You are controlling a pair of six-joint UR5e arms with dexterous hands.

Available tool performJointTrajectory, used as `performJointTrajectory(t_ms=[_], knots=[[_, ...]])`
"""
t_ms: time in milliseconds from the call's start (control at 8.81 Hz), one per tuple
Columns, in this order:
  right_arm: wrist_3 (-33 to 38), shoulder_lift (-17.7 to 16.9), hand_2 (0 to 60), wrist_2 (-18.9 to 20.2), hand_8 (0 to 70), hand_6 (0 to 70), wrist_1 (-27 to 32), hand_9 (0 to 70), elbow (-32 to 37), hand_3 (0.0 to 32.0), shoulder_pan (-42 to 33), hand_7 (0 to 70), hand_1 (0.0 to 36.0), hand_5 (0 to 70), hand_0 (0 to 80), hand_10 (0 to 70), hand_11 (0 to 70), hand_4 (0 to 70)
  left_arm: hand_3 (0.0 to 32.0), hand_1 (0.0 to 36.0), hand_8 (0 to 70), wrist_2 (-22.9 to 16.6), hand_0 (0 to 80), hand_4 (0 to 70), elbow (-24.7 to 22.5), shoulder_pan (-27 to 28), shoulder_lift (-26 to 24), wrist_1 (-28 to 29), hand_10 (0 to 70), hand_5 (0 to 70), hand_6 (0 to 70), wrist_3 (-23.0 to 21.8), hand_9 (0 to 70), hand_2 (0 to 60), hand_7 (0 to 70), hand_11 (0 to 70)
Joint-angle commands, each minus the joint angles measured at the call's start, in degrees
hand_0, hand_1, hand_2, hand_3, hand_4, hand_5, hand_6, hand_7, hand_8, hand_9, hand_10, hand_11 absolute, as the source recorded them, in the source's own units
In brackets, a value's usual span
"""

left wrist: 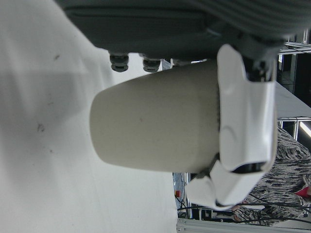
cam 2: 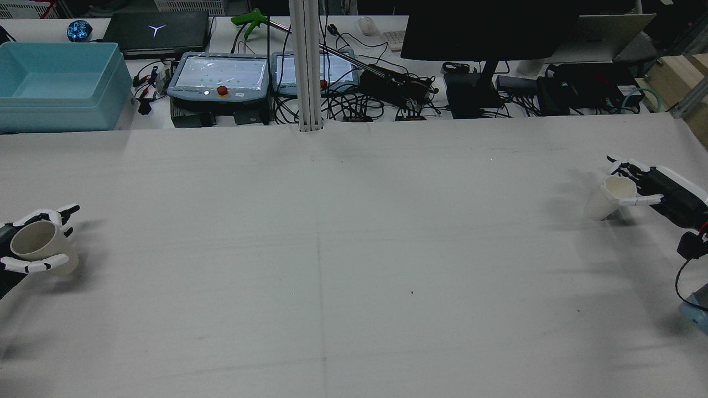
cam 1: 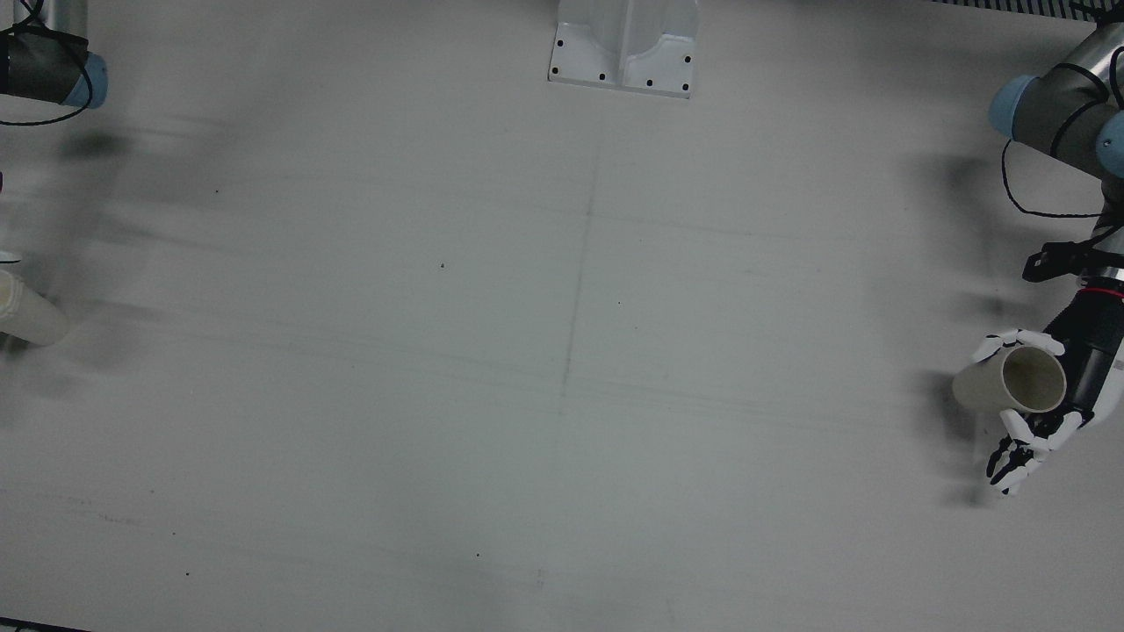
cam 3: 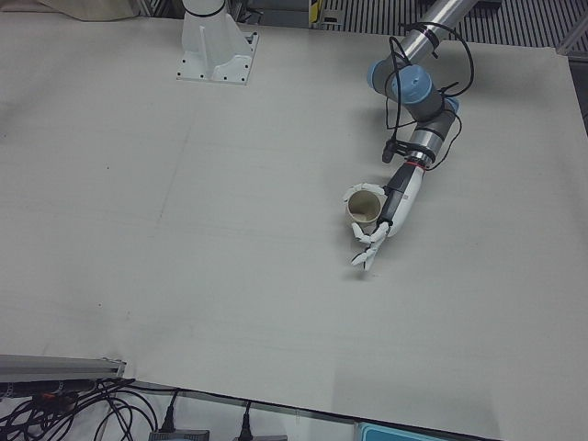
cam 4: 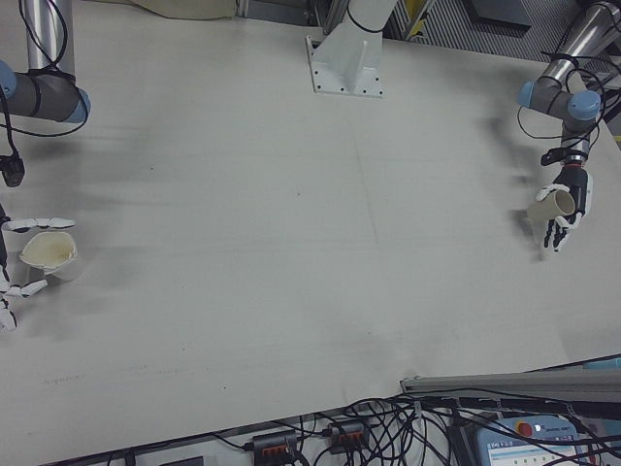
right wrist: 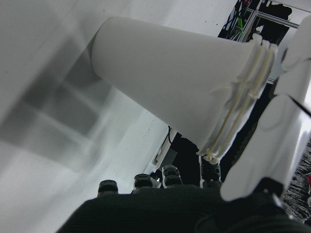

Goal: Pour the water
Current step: 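Adjust the right hand grip on the white cup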

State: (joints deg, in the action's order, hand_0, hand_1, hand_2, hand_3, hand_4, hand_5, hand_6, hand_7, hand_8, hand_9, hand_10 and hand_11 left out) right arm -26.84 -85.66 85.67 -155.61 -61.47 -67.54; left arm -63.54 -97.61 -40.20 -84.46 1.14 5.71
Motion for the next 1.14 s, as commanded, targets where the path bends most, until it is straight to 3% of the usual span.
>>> performJointTrajectory(t_ms=[0,568,795,908,1022], knots=[[-1.3,0.2,11.3,-0.2,2.3,1.0,0.0,2.7,0.0,6.4,1.2,12.3,12.2,53.4,46.3,0.0,0.0,0.0,0.0,33.1,3.3,0.0,62.9,43.8,0.0,0.0,0.1,0.1,2.1,70.0,7.9,0.0,2.8,49.3,16.4,5.3],[-4.0,0.8,15.6,-0.6,2.7,1.8,-0.2,3.3,-0.1,5.2,3.6,13.7,16.1,56.0,48.4,0.0,0.0,0.0,0.0,32.5,3.1,0.0,61.7,42.5,0.1,0.5,0.3,0.6,2.3,70.0,7.3,0.0,2.7,49.0,15.6,5.5],[-4.5,0.4,19.2,-3.4,2.7,2.6,-0.7,4.0,-3.1,3.8,3.5,15.1,18.5,59.8,49.7,0.0,0.0,0.7,0.0,32.3,3.2,0.0,62.0,42.3,0.1,0.5,0.3,0.7,2.4,70.0,7.2,0.0,2.7,48.5,15.6,5.6],[-5.7,-0.4,22.3,-5.0,3.0,4.4,-1.6,4.9,-5.6,0.0,3.5,16.3,21.9,65.9,52.3,0.0,0.1,2.8,0.0,32.3,3.2,0.0,61.6,42.1,0.1,0.5,0.4,0.7,2.2,70.0,7.1,0.0,2.6,48.5,15.6,5.4],[-6.6,-0.4,31.6,-5.2,5.8,8.9,-4.7,8.8,-7.1,0.0,3.6,19.2,26.5,70.0,55.9,0.4,2.8,8.9,0.0,32.3,3.1,0.0,61.6,42.0,0.1,0.5,0.4,0.7,2.3,70.0,7.1,0.0,2.6,48.5,15.5,5.5]])
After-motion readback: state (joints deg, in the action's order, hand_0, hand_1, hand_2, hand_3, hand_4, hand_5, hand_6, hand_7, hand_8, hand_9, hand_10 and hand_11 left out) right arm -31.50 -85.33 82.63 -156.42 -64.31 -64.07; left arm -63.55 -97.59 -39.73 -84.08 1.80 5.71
